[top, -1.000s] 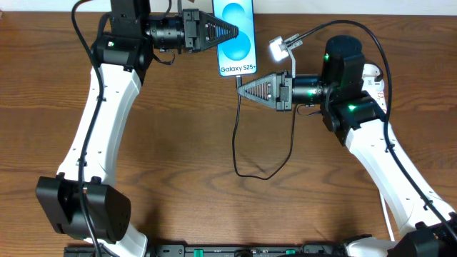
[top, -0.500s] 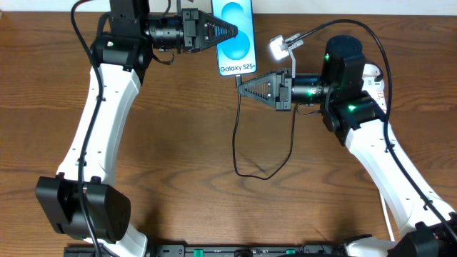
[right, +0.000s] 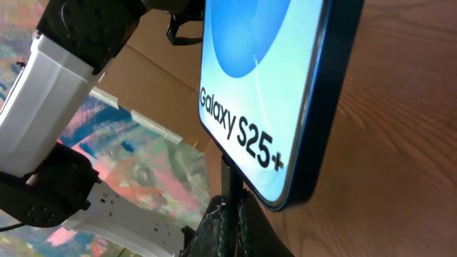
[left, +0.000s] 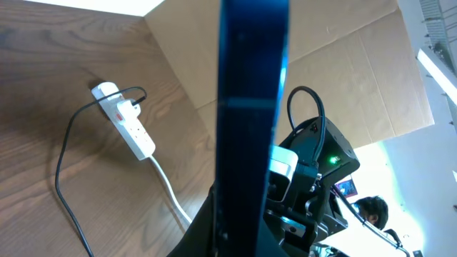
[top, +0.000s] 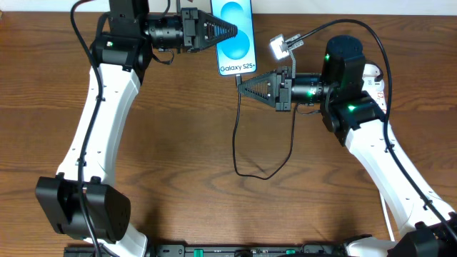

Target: Plug charger to phone and switch on socket

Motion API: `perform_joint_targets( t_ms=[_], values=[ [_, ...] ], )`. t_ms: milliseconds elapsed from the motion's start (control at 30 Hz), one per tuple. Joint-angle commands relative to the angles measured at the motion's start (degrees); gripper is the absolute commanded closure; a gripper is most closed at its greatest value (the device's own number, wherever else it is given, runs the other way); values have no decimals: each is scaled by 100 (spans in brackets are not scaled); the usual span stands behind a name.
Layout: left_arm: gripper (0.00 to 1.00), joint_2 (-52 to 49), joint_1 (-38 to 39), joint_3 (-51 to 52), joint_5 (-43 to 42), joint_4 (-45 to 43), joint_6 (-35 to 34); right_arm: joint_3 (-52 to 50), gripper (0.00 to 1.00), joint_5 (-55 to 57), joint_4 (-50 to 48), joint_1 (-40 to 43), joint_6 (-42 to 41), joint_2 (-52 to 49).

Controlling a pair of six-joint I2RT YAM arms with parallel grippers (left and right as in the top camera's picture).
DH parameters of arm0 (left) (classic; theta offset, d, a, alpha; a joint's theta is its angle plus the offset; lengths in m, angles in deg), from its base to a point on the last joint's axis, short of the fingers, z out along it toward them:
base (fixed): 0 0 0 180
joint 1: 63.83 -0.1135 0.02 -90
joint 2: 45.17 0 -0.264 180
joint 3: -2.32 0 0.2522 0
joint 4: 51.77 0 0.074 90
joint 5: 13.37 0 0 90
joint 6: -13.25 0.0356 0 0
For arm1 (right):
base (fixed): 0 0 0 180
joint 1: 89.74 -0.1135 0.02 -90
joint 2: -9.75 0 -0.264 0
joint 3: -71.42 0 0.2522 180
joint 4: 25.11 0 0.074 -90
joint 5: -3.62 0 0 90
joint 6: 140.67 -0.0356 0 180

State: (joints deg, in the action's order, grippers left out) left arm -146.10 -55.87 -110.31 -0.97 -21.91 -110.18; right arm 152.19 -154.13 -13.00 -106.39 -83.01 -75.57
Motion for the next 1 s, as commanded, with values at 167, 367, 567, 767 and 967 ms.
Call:
perform_joint_targets(
  t_ms=[167, 367, 567, 767, 967],
  values=[
    [93, 31, 61, -57, -450, 33, -138, 50, 99, 614, -251, 48, -46, 83],
    [93, 31, 103, -57, -450, 33, -140, 50, 99, 684, -291, 48, -42, 83],
    [93, 31, 122, -57, -448, 33, -138, 50, 99, 702, -496, 48, -90, 83],
    [93, 31, 122, -57, -448, 31, -138, 50, 99, 769, -566, 42, -195, 83],
    [93, 31, 122, -57, -448, 33, -138, 50, 99, 940, -566, 42, -236, 83]
  ],
)
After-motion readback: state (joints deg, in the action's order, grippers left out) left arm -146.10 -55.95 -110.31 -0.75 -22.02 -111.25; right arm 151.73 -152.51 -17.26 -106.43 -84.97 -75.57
